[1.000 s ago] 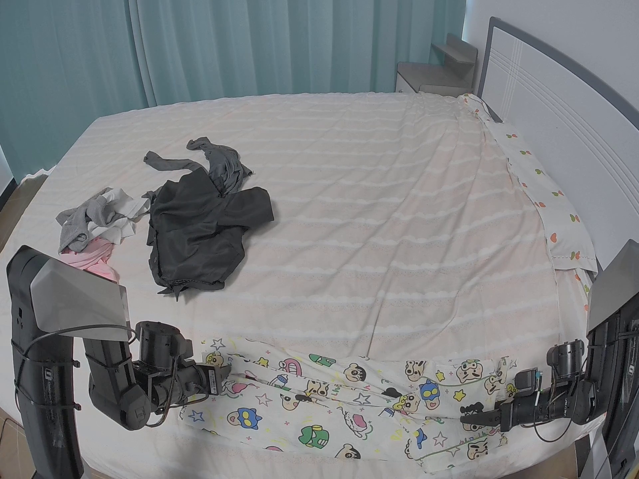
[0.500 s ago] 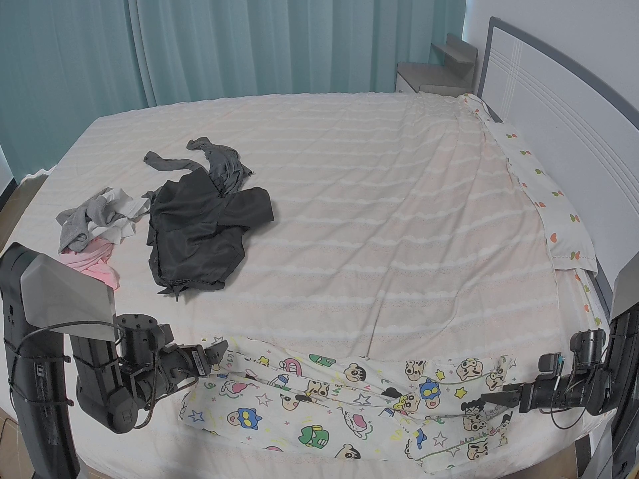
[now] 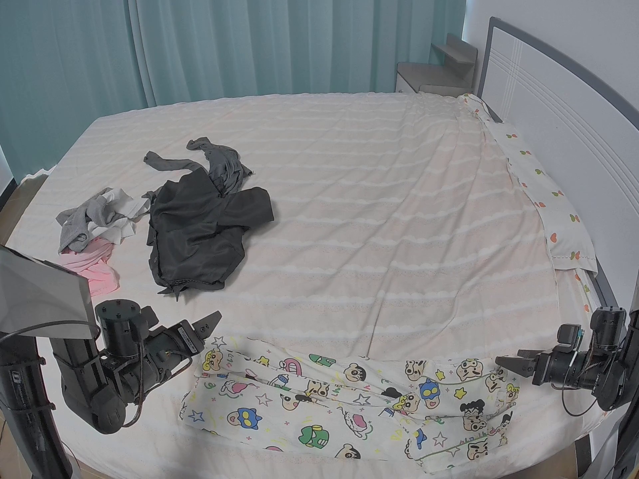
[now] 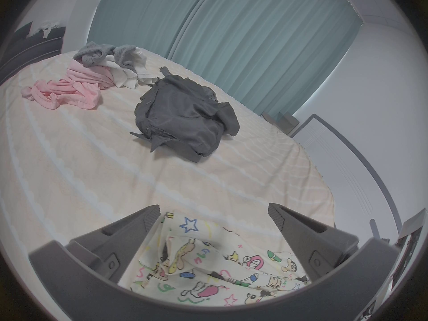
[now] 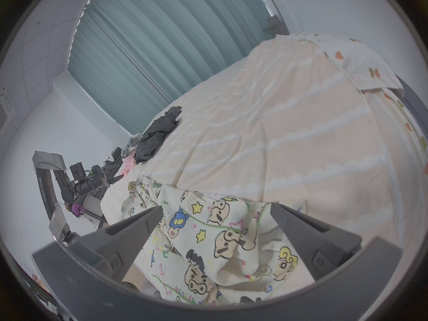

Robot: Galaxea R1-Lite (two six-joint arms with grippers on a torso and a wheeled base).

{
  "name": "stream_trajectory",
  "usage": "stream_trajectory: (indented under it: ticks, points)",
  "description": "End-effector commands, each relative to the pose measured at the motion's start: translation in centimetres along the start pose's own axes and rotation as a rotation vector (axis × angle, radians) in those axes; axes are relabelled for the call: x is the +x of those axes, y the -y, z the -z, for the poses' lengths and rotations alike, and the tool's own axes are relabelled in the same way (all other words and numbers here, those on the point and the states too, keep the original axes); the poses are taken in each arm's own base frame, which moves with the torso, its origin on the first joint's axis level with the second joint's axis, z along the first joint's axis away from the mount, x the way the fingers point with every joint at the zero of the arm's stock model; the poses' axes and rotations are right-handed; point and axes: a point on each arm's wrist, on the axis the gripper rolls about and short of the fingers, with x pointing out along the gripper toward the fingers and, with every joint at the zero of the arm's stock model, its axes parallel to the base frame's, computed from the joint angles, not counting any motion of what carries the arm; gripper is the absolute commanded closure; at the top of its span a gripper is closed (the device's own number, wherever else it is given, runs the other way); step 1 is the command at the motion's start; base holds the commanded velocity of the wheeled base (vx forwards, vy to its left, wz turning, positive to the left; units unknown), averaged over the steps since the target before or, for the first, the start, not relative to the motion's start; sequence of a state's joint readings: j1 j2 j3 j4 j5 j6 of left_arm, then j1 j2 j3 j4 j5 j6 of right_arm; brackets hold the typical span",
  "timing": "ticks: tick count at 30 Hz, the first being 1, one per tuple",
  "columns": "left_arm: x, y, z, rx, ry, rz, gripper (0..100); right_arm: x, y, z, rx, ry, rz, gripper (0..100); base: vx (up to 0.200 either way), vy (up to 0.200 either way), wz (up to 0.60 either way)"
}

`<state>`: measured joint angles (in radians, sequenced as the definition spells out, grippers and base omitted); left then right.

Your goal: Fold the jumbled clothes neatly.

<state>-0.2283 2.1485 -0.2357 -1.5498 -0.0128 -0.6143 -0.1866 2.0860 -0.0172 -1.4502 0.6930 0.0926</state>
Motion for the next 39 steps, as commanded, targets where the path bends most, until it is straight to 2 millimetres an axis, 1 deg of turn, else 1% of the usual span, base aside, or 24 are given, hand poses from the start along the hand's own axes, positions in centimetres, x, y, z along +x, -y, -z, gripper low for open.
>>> stream_trajectory:
  ticks: [1,5,7,8,9,12,16,20,22,23,24,25,30,38,39]
  points:
    - [-0.4,0.8,0.3,0.005,-0.011,0.025,0,1.8,-1.7,-0.4,-0.030,-0.007,-0.010,0,-0.200,0.000,0.00]
    - [-0.6,1.1,0.8,0.013,-0.032,0.035,0,4.3,-2.9,-0.5,-0.044,-0.016,0.015,0,-0.200,0.000,0.00]
    - [-0.7,1.1,1.1,0.015,-0.044,0.031,0,5.5,-3.0,-0.6,-0.059,-0.013,0.037,0,-0.200,0.000,0.00]
    - [-0.7,1.1,1.2,0.016,-0.046,0.030,0,5.6,-3.0,-0.6,-0.061,-0.014,0.039,0,-0.200,0.000,0.00]
    - [-0.9,1.0,1.3,0.014,-0.054,0.024,0,6.4,-3.0,-0.9,-0.074,-0.003,0.048,0,-0.200,0.000,0.00]
    - [-1.0,1.0,1.3,0.015,-0.057,0.023,0,7.1,-3.1,-1.0,-0.077,-0.016,0.056,0,-0.133,0.000,0.00]
    - [-1.2,1.0,1.7,0.019,-0.075,0.021,0,8.5,-2.7,-2.7,-0.081,0.000,0.064,0,0.000,0.000,0.00]
    - [-1.4,1.2,2.0,0.025,-0.086,0.025,0,9.6,-2.4,-4.5,-0.076,-0.003,0.115,0,0.000,0.000,0.00]
    - [-1.5,1.1,2.1,0.026,-0.091,0.023,0,10.0,-2.5,-5.3,-0.086,0.023,0.119,0,0.000,0.000,0.00]
    - [-1.5,1.1,2.1,0.026,-0.091,0.023,0,10.0,-2.5,-5.3,-0.086,0.023,0.119,0,0.000,0.000,0.00]
    - [-1.6,1.1,2.2,0.024,-0.098,0.020,0,10.4,-2.5,-6.3,-0.097,0.051,0.120,0,0.000,0.000,0.00]
    - [-1.6,1.0,2.2,0.024,-0.098,0.018,0,10.6,-2.5,-6.5,-0.098,0.053,0.124,0,0.000,0.000,0.00]
    - [-1.6,1.1,2.2,0.025,-0.100,0.020,0,10.9,-2.4,-6.4,-0.085,0.007,0.132,0,0.000,0.000,0.00]
    - [-1.6,1.0,2.3,0.025,-0.104,0.017,0,10.8,-1.2,-4.5,-0.114,-0.073,0.163,0,0.000,0.000,0.00]
    - [-1.6,1.0,2.3,0.025,-0.104,0.017,0,10.8,-1.2,-4.5,-0.114,-0.073,0.163,0,0.000,0.000,0.00]
